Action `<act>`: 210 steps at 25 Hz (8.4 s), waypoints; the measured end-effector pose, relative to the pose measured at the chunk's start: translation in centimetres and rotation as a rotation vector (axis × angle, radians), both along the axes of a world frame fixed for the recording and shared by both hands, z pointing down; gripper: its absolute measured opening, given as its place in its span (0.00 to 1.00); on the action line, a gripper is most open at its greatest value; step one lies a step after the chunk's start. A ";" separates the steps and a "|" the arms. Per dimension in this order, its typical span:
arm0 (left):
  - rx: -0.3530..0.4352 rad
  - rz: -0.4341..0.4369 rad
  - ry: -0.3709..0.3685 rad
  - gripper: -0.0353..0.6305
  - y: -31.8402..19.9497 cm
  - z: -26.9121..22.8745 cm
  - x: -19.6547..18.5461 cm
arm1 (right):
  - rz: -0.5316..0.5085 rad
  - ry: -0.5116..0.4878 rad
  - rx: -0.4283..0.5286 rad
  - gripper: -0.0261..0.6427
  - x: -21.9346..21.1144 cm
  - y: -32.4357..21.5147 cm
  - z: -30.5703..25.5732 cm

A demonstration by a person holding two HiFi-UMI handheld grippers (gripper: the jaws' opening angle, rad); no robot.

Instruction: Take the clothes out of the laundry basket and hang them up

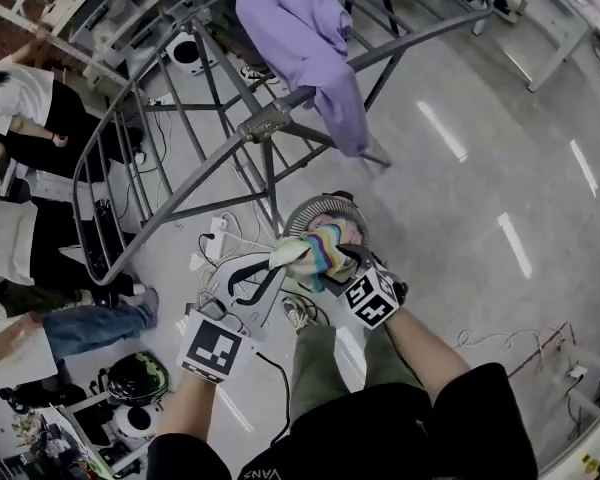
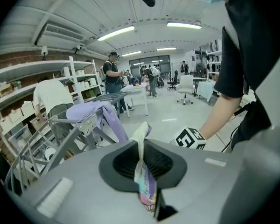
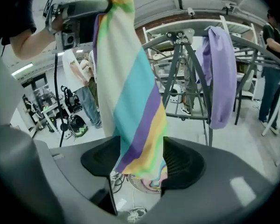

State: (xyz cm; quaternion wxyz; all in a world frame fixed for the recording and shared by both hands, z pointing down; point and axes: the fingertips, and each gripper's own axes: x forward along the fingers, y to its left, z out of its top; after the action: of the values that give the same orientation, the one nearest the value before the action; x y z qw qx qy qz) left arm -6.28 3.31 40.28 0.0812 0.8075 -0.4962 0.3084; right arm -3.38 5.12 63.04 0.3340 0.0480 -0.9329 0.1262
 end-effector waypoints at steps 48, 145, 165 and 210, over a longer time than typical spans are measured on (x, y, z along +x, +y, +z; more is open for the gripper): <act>-0.134 -0.282 0.352 0.35 3.5 3.1 -2.0 | -0.185 -0.432 0.126 0.07 5.7 -3.5 -23.8; 0.125 0.302 -0.432 0.11 5.6 4.1 5.5 | 0.003 -0.775 -0.412 0.06 3.2 -10.6 -31.4; 0.049 -0.091 -0.238 0.34 3.5 6.2 4.3 | 0.220 -0.887 -0.587 0.06 3.5 -10.7 -35.9; 0.193 -0.488 0.022 0.07 2.2 -1.3 -3.7 | 0.218 -0.949 -0.567 0.06 3.4 -14.5 -41.2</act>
State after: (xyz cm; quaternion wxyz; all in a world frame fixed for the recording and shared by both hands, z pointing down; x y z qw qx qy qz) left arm -10.00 5.48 39.02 0.0814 0.6712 -0.7026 0.2220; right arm -0.02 -9.39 21.84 -0.1373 -0.0094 -0.9001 0.4133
